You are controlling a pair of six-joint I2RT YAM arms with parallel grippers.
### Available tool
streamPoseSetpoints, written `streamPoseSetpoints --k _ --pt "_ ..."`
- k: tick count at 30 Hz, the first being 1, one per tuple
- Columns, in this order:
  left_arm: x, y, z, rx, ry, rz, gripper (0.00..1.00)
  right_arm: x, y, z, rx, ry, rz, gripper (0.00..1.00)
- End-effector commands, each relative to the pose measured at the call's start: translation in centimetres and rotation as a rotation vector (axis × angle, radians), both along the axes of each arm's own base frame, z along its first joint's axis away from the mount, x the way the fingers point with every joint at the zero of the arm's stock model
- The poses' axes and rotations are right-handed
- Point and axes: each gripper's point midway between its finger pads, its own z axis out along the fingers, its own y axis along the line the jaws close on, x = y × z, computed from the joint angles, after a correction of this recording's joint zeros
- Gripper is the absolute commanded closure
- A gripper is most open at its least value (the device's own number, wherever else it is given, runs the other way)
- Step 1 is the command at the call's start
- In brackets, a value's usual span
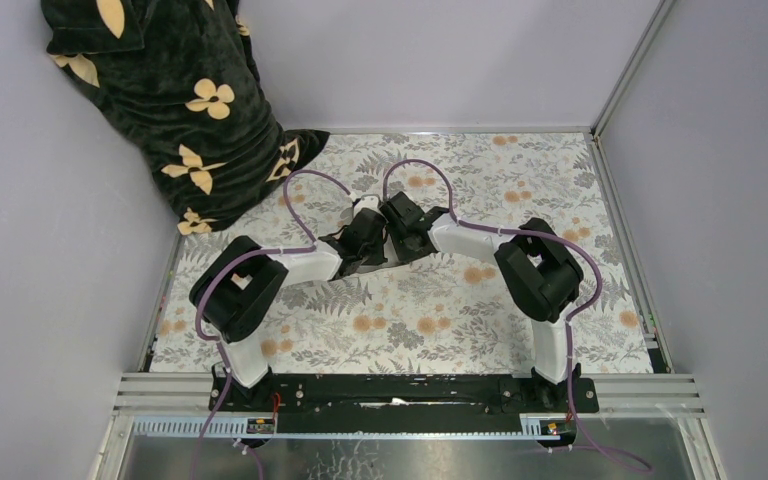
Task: Fold the paper box
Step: Fold the paper box at the center of the board.
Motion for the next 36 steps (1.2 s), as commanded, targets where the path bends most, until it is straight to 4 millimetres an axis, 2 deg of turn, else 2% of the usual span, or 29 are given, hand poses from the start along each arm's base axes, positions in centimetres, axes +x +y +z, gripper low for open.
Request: streamPoseSetpoints --k 1,14,17,19,22,32,36 --pt "-1.9 0.7 -3.3 0.032 0.089 -0.019 0.83 0.0 0.0 -1.2 -0.02 0.007 -0.017 0.68" --pt "-2.2 0.9 -3.9 0.039 0.104 -0.025 0.83 2.3 0.6 0.3 0.032 -0.073 -0.075 0.66" --pt "-2.2 0.9 -3.9 0.038 0.105 -0.025 0.83 2.7 0.7 0.3 0.042 -0.078 -0.085 0.73" --pt "-2.2 0.9 -3.9 0.04 0.106 -0.026 0.83 2.8 0.6 0.2 0.039 -0.084 -0.097 0.71" --pt "-2.2 0.8 -4.0 0.04 0.107 -0.028 0.83 3.1 0.5 0.2 0.046 -0.091 -0.107 0.63" --pt "-2.2 0.7 -4.0 0.041 0.11 -0.035 0.83 4.1 0.5 0.9 0.071 -0.124 -0.137 0.62" --pt "-2.2 0.6 -4.1 0.04 0.113 -0.038 0.84 4.4 0.6 0.8 0.078 -0.126 -0.142 0.8"
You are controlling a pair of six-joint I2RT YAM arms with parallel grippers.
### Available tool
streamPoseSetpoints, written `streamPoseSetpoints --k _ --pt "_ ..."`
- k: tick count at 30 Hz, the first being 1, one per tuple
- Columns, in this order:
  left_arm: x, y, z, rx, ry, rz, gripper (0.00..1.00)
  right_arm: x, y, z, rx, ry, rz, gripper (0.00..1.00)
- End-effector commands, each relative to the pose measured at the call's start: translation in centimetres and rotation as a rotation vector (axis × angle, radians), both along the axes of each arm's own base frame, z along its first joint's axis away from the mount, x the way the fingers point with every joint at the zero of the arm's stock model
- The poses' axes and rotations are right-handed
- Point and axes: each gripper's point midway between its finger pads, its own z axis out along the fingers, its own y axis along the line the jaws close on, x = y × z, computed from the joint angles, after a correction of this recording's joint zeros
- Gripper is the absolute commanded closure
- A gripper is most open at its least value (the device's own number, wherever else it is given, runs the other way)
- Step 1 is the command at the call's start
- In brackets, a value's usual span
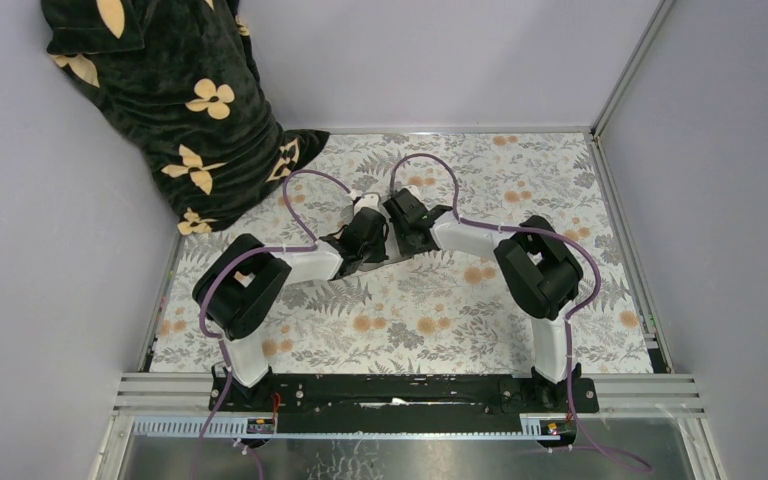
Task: Fold the paper box
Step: Fold the paper box at the center of the board.
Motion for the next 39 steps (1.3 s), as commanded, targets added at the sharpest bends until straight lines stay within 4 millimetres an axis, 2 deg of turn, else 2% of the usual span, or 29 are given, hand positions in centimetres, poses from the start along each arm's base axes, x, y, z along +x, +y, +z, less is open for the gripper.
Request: streamPoseSetpoints --k 1,4,7,19,25,31,34,36,39 --pt "-3.0 1.0 -4.0 0.064 0.137 -0.041 0.84 2.0 0.8 0.4 0.037 -0.056 -0.041 0.84" --pt "-3.0 1.1 -4.1 0.066 0.14 -0.042 0.84 2.3 0.4 -0.2 0.003 -0.051 -0.048 0.89" --pt "-3.1 1.0 -4.2 0.067 0.141 -0.045 0.84 2.3 -0.4 -0.8 -0.047 -0.052 -0.061 0.9" --pt "-3.1 0.9 -4.3 0.062 0.142 -0.051 0.84 3.0 -4.0 -0.8 -0.321 -0.149 -0.121 0.92" --pt "-3.2 0.9 -4.2 0.058 0.141 -0.049 0.84 3.0 -4.9 -0.9 -0.378 -0.163 -0.152 0.95" --pt "-3.1 1.0 -4.4 0.066 0.143 -0.042 0.84 2.5 -5.9 -1.1 -0.406 -0.161 -0.144 0.93" --pt "-3.0 0.9 -4.5 0.061 0.144 -0.043 0.84 2.3 -5.6 -1.7 -0.369 -0.136 -0.133 0.91" --pt "-3.0 0.8 -4.5 0.063 0.144 -0.044 0.84 2.4 -4.8 -1.6 -0.309 -0.129 -0.114 0.86" --pt "-2.9 0.9 -4.3 0.063 0.139 -0.044 0.84 2.5 -3.8 -1.6 -0.202 -0.093 -0.096 0.85"
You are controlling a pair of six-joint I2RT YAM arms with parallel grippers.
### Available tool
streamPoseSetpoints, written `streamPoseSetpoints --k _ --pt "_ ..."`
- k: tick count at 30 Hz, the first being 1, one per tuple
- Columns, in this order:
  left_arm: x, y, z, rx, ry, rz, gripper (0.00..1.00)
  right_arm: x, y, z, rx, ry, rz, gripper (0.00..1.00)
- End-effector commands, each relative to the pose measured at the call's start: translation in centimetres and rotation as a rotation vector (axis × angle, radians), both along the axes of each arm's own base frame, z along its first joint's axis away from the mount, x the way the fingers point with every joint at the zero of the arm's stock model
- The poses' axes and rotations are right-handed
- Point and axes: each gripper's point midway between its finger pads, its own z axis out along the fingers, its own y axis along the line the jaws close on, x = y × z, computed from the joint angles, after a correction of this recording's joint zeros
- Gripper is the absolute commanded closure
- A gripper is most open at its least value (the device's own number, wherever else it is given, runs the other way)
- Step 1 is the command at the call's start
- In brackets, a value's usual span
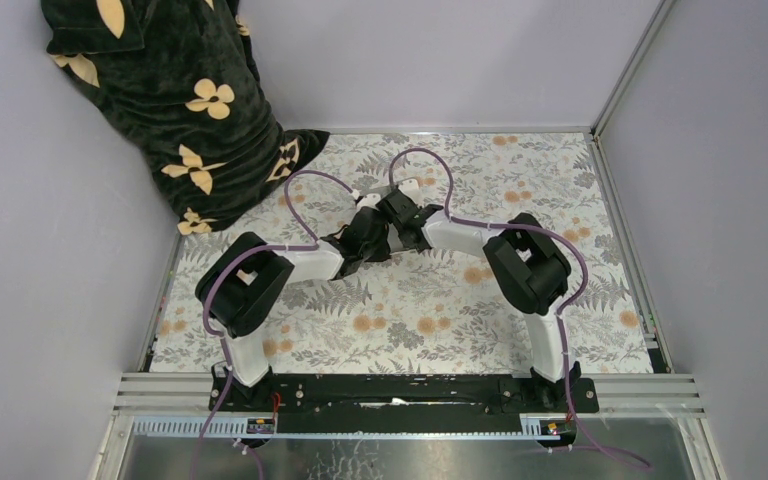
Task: Fold the paper box
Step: Fold the paper box at the center of the board.
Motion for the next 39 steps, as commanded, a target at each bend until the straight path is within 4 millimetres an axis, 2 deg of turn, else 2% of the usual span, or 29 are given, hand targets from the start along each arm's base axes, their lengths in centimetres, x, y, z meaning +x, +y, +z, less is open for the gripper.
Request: streamPoseSetpoints --k 1,3,7,14,19,23,26,29,36,39 --pt "-3.3 1.8 -4.2 0.107 0.148 -0.026 0.84 -0.7 -0.5 -1.4 0.048 0.062 0.02 0.87" --pt "-3.0 1.8 -3.6 0.108 0.137 -0.028 0.84 -0.8 -0.2 -1.1 0.066 0.08 0.048 0.94" --pt "-2.0 1.8 -1.5 0.097 0.101 -0.019 0.83 -1.9 -0.1 -0.9 0.063 0.136 0.135 0.97" --pt "-2.1 1.8 1.0 0.046 0.074 -0.005 0.79 -5.7 -0.1 -1.0 0.14 0.234 0.24 0.99" --pt "-3.0 2.0 2.1 -0.001 0.058 -0.001 0.77 -8.5 -1.3 -1.6 0.15 0.288 0.259 1.0" --pt "-4.5 1.3 1.6 -0.041 0.067 -0.018 0.77 -10.3 -2.0 -1.7 0.159 0.312 0.265 1.0" --pt "-5.6 0.2 0.8 -0.047 0.077 -0.05 0.78 -11.6 -2.3 -1.9 0.152 0.324 0.268 1.0" --pt "-6.7 -0.9 0.8 -0.057 0.072 -0.079 0.78 -12.5 -2.5 -1.8 0.15 0.332 0.27 0.99" --pt "-7.9 -3.0 1.4 -0.074 0.059 -0.122 0.78 -14.0 -3.0 -2.0 0.172 0.344 0.259 0.97" --pt "-8.3 -4.0 0.5 -0.047 0.072 -0.139 0.78 -13.9 -3.0 -2.0 0.178 0.334 0.251 0.9"
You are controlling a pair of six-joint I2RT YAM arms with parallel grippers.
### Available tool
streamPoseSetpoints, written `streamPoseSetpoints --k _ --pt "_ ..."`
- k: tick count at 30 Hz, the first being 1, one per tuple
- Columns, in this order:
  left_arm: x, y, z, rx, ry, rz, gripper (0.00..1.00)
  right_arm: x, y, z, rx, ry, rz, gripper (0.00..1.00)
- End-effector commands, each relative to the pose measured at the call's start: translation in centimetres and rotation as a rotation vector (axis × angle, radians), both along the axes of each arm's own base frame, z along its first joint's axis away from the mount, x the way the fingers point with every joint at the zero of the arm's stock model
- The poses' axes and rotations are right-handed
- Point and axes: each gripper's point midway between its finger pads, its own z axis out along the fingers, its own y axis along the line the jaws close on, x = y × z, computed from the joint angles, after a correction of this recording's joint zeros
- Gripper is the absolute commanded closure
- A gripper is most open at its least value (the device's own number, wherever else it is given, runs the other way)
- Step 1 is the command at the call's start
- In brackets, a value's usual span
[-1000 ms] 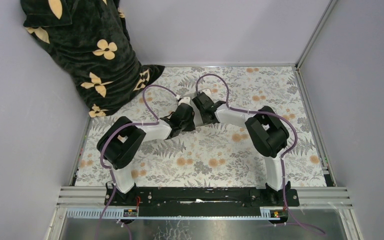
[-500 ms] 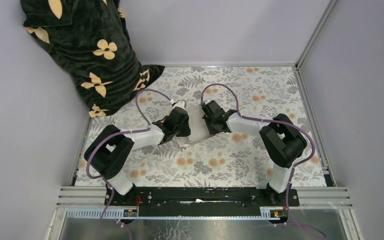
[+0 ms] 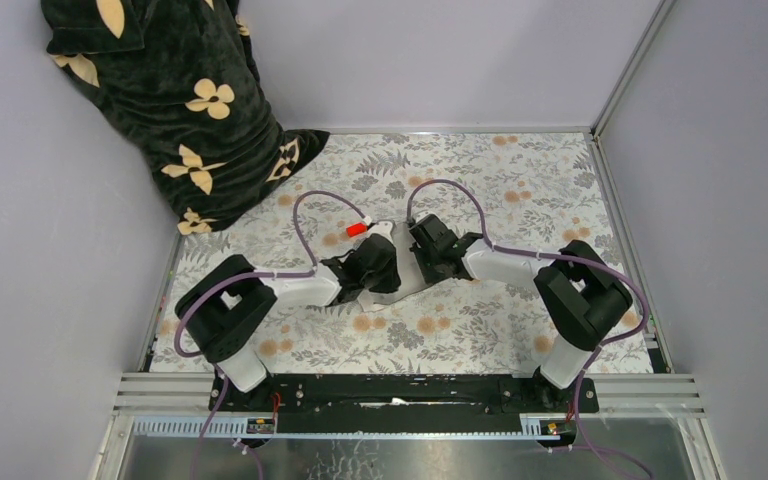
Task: Fold the paper box
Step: Fold the paper box at the center of the board.
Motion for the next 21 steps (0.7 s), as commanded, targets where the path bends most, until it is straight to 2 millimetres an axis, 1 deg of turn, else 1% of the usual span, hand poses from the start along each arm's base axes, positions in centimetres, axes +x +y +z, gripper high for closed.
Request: streamPoseSetpoints --k 1,5,11,14,21 --pt "0.3 -1.8 -0.5 -0.004 -0.013 -0.01 0.78 -3.2 -1.0 -1.7 -0.035 0.11 0.009 0.88" --pt "0.1 -2.0 -2.1 0.026 0.008 -0.014 0.78 -2.4 -0.5 -1.3 -0.015 0.083 0.003 0.85" --pt "0.3 -2.0 -3.2 0.058 0.015 -0.02 0.78 -1.6 0.4 -1.1 0.004 0.065 0.003 0.84" --pt "0.3 -2.1 -3.7 0.06 0.024 -0.024 0.78 -1.1 0.5 -0.8 0.009 0.045 -0.003 0.77" --pt "0.1 -2.2 -4.1 0.063 0.032 -0.032 0.78 0.0 1.2 -0.2 0.033 0.004 -0.02 0.73"
